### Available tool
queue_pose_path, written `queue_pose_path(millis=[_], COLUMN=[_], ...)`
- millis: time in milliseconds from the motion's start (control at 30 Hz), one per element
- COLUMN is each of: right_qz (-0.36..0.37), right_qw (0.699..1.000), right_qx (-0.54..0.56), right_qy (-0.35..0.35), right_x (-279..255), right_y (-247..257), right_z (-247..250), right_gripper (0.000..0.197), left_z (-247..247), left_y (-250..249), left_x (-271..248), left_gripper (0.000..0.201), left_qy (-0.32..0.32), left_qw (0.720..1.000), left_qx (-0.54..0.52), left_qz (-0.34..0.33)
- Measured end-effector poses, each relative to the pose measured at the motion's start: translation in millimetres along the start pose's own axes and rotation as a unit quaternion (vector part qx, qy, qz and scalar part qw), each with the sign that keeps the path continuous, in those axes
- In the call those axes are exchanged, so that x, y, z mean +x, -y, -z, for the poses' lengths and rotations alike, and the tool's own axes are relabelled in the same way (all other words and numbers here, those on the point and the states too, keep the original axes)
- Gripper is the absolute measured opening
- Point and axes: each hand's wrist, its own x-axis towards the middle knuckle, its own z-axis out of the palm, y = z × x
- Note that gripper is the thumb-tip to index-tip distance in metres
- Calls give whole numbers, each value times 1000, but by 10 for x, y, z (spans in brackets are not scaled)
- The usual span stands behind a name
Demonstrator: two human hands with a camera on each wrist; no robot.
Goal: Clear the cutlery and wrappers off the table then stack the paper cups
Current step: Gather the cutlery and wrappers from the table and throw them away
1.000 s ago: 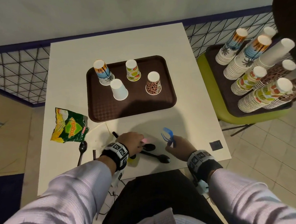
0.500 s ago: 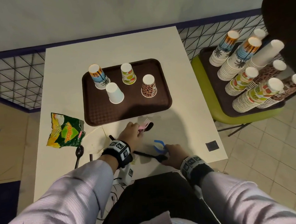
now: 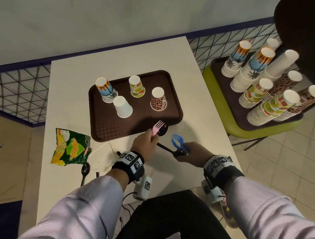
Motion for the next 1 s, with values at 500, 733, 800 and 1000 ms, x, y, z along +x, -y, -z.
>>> queue_pose_path(millis=[500, 733, 800, 1000], right_qz=[-44, -39, -29, -26], right_qw=[893, 855, 853, 873], right_qx=[448, 516, 522, 485], right_qy=[15, -15, -5, -57], right_x=[91, 118, 108, 112], right_y=[456, 578, 615, 755], right_z=[137, -32, -109, -186], right_gripper=[19, 34, 39, 46], left_z=[-80, -69, -59, -61], left_y=[-155, -234, -271, -323], left_x=[-213, -240, -252, -219], left_gripper=[30, 36, 36, 30], left_qy=[75, 23, 21, 36], left_qw=[988, 957, 959, 988], left_qx=[-135, -280, -275, -147], left_qz=[13, 70, 62, 19])
